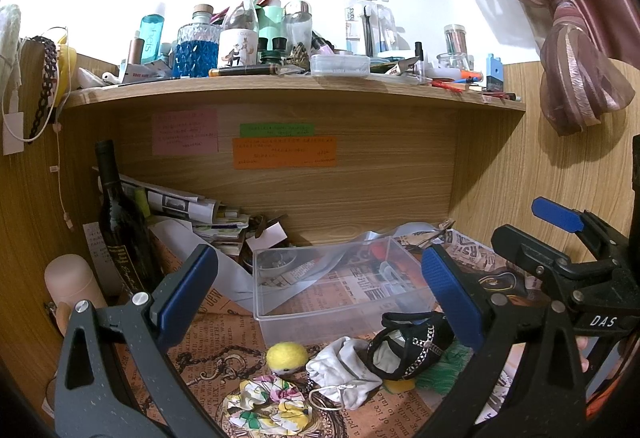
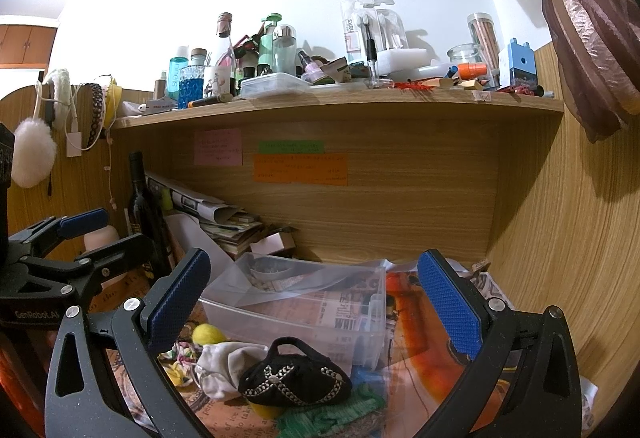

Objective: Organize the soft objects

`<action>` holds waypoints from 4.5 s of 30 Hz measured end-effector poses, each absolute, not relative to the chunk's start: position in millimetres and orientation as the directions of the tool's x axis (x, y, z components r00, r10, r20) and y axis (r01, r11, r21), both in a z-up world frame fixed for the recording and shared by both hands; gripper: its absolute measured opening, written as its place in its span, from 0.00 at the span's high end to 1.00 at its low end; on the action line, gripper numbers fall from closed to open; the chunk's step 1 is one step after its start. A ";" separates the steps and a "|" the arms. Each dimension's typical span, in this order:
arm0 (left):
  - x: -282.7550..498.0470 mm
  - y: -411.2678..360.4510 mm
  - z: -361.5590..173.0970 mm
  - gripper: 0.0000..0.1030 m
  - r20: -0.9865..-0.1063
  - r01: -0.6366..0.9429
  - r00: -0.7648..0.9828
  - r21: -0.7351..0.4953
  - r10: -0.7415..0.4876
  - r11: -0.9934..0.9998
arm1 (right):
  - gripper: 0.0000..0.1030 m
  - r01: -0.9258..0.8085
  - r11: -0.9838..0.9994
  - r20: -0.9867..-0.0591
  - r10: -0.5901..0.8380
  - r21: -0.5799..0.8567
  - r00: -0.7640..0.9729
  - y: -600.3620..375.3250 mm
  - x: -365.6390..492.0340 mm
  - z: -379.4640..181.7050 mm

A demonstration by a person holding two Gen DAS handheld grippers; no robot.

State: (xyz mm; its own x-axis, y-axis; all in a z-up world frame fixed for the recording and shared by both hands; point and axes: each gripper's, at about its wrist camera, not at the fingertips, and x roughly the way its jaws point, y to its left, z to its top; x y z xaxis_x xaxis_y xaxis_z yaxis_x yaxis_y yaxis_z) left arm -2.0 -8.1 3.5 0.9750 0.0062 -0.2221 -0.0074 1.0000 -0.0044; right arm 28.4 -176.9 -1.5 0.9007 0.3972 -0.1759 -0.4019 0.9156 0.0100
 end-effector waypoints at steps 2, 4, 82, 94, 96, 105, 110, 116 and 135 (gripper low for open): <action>-1.4 -9.1 3.8 0.00 -0.223 -0.008 0.975 -0.004 0.007 1.000 | 0.00 -0.402 0.916 -0.176 0.397 0.010 0.901 -177.4 28.7 -1.7; -0.2 -10.4 3.7 0.00 -0.226 -0.009 0.974 -0.005 0.007 1.000 | 0.00 -0.403 0.915 -0.176 0.398 0.010 0.900 -176.9 27.9 -2.7; 87.7 56.6 -64.8 0.62 -0.531 -0.026 0.845 -0.148 -0.057 0.989 | 0.72 -0.497 0.855 -0.403 0.512 0.150 0.758 -175.3 107.8 -37.4; 129.5 63.3 -48.1 0.62 -0.530 -0.011 0.845 -0.144 -0.068 0.990 | 0.72 -0.481 0.871 -0.372 0.482 0.102 0.793 -168.4 147.2 -18.4; 140.4 62.0 -52.4 0.62 -0.550 -0.009 0.832 -0.135 -0.067 0.991 | 0.72 -0.479 0.874 -0.394 0.472 0.086 0.789 -163.4 156.2 -22.7; 184.2 56.7 -79.0 0.62 -0.644 0.008 0.760 -0.128 -0.089 0.992 | 0.72 -0.490 0.870 -0.510 0.449 0.060 0.734 -145.1 192.3 -50.3; 201.2 48.4 -89.4 0.62 -0.681 0.027 0.728 -0.089 -0.080 0.996 | 0.72 -0.497 0.866 -0.586 0.429 0.052 0.688 -136.7 208.3 -67.1; 215.6 38.3 -99.5 0.62 -0.711 0.048 0.700 -0.058 -0.075 0.997 | 0.69 -0.510 0.859 -0.650 0.414 0.046 0.637 -128.5 218.5 -83.3; 191.8 37.0 -77.6 0.28 -0.665 0.032 0.743 -0.083 -0.079 0.996 | 0.24 -0.533 0.846 -0.611 0.415 -0.013 0.674 -126.1 203.7 -65.9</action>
